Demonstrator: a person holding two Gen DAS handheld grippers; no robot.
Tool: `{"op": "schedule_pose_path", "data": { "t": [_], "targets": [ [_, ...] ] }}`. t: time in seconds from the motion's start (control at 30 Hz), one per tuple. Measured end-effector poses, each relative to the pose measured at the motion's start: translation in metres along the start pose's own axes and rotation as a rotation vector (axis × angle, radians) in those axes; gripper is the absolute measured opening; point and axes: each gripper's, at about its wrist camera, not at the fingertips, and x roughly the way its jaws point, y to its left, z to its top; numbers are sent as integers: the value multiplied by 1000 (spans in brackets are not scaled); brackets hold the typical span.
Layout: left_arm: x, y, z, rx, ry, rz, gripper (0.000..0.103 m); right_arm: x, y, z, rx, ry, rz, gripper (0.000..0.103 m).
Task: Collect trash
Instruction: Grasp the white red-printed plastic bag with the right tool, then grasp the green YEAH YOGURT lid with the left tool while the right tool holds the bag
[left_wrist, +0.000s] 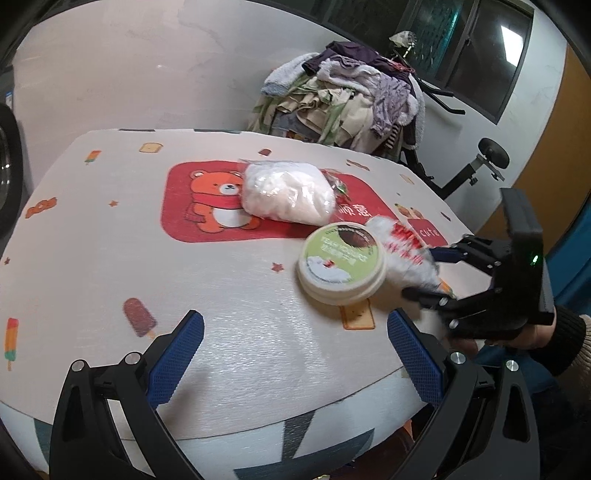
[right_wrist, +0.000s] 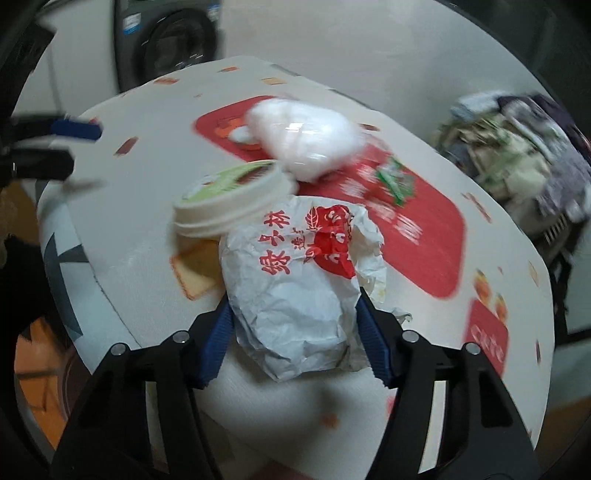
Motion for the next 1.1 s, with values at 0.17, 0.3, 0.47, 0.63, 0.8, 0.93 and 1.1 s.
{"op": "schedule_pose_path", "data": {
  "t": [0.17,0.3,0.47,0.63,0.8,0.93,1.1],
  "targets": [
    [21,-15,6,45,44,-20,97,-23,-30,-19,191,-81,-15,63],
    [43,-25,15,80,91,-39,97,-37,-45,-34,347,-142,4,62],
    [75,-42,26,152,148,-44,97,-51,-44,-46,399,-172,5,62],
    [106,-55,34,219,204,-14,97,-56,-46,-52,413,-177,4,62],
    [129,-57,42,219,230,26,97,-57,-47,-59,430,-175,1,62],
    [140,-60,43,229,243,51,97,-56,-47,-63,450,-172,-5,62],
    [138,-63,41,242,246,58,83,-57,-50,-67,470,-176,0,62]
  ]
}}
